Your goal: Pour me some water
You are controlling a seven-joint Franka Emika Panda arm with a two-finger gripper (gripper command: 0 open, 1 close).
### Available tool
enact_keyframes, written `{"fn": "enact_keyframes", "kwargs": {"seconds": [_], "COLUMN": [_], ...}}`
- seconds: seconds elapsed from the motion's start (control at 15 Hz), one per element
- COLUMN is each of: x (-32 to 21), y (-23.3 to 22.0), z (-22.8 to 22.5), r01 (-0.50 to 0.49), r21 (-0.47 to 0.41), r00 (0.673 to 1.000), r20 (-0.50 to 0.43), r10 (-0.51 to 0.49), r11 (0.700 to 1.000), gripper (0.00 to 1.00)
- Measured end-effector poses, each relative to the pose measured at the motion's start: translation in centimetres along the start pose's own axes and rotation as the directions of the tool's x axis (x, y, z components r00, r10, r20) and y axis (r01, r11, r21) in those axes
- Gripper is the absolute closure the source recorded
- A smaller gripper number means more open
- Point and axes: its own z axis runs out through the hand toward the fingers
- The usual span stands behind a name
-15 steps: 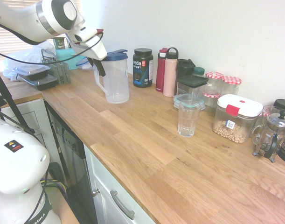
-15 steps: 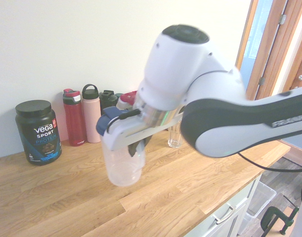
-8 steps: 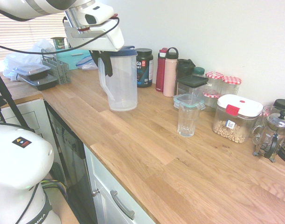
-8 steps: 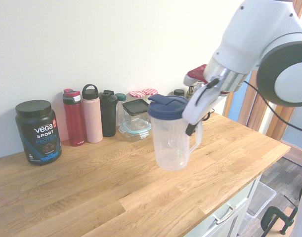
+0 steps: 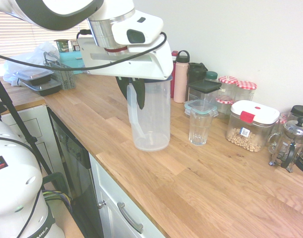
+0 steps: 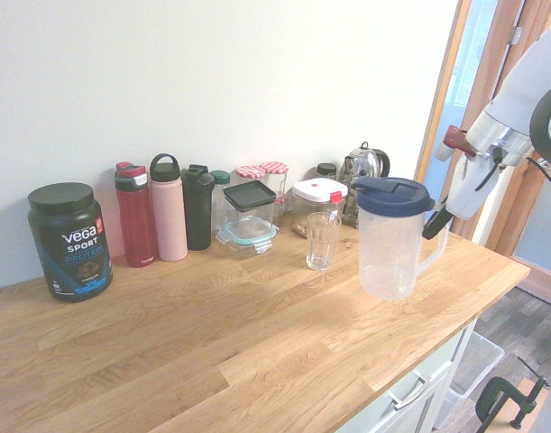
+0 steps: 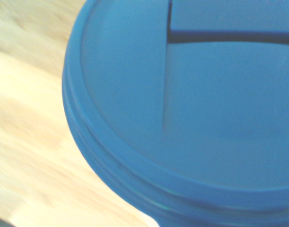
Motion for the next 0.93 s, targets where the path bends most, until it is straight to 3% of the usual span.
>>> {"fn": "enact_keyframes", "kwargs": {"seconds": [0.4,0.67,0.93], "x": [4.3,11.3,17.9], "y": [4.8,3.2,0.0], "z": [-2.2,-4.4,-0.2], "r01": [0.014,0.023,0.011], "r21": [-0.095,-0.231,-0.338], "r00": [0.999,0.995,0.983], "r20": [0.044,0.100,0.178], "r10": [-0.009,0.000,0.053], "r11": [0.995,0.973,0.941], "gripper": [1.00,1.00,1.00]}}
